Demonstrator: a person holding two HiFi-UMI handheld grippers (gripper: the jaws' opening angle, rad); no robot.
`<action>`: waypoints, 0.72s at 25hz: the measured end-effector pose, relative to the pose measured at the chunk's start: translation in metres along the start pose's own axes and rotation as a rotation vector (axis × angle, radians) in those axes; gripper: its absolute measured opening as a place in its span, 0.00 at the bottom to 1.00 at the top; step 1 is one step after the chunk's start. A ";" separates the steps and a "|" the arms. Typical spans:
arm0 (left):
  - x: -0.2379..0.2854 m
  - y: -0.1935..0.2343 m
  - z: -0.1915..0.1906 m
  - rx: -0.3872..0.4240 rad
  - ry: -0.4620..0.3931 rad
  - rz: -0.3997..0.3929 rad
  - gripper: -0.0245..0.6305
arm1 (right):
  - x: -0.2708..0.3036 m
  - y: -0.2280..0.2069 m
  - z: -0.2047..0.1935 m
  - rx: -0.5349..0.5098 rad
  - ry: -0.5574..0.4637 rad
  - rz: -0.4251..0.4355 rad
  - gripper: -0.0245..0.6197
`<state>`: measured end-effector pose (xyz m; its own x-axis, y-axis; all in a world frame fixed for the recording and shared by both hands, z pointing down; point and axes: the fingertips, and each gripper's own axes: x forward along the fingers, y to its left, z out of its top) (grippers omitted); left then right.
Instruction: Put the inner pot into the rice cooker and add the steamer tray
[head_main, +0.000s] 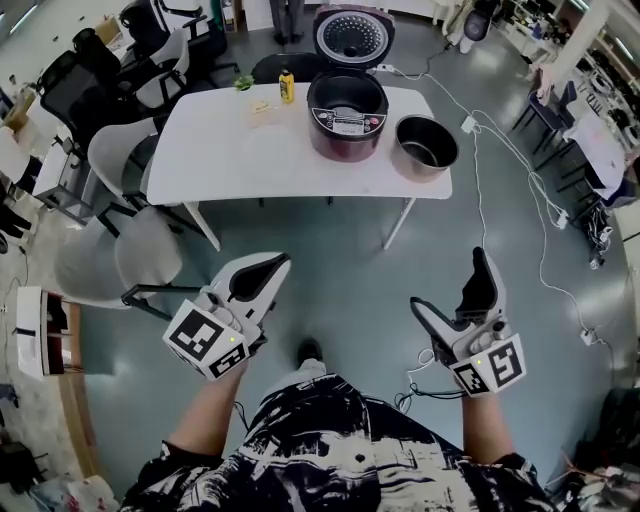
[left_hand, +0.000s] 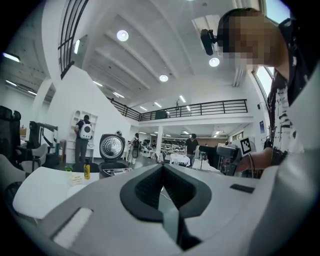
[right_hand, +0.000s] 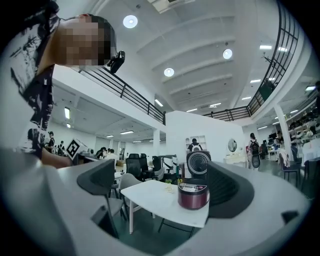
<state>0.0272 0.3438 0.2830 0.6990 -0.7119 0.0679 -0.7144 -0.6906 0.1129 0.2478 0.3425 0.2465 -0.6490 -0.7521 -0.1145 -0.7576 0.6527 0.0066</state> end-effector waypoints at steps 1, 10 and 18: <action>0.006 0.015 0.003 0.005 0.002 -0.007 0.04 | 0.013 -0.004 -0.001 0.000 -0.002 -0.013 0.86; 0.060 0.096 0.021 -0.002 -0.008 -0.065 0.04 | 0.095 -0.037 -0.008 -0.015 0.026 -0.056 0.86; 0.117 0.145 0.028 0.006 0.002 -0.028 0.04 | 0.152 -0.100 -0.038 0.012 0.052 -0.032 0.86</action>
<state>0.0050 0.1569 0.2797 0.7190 -0.6917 0.0671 -0.6944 -0.7113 0.1087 0.2225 0.1593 0.2659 -0.6278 -0.7758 -0.0626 -0.7770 0.6294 -0.0078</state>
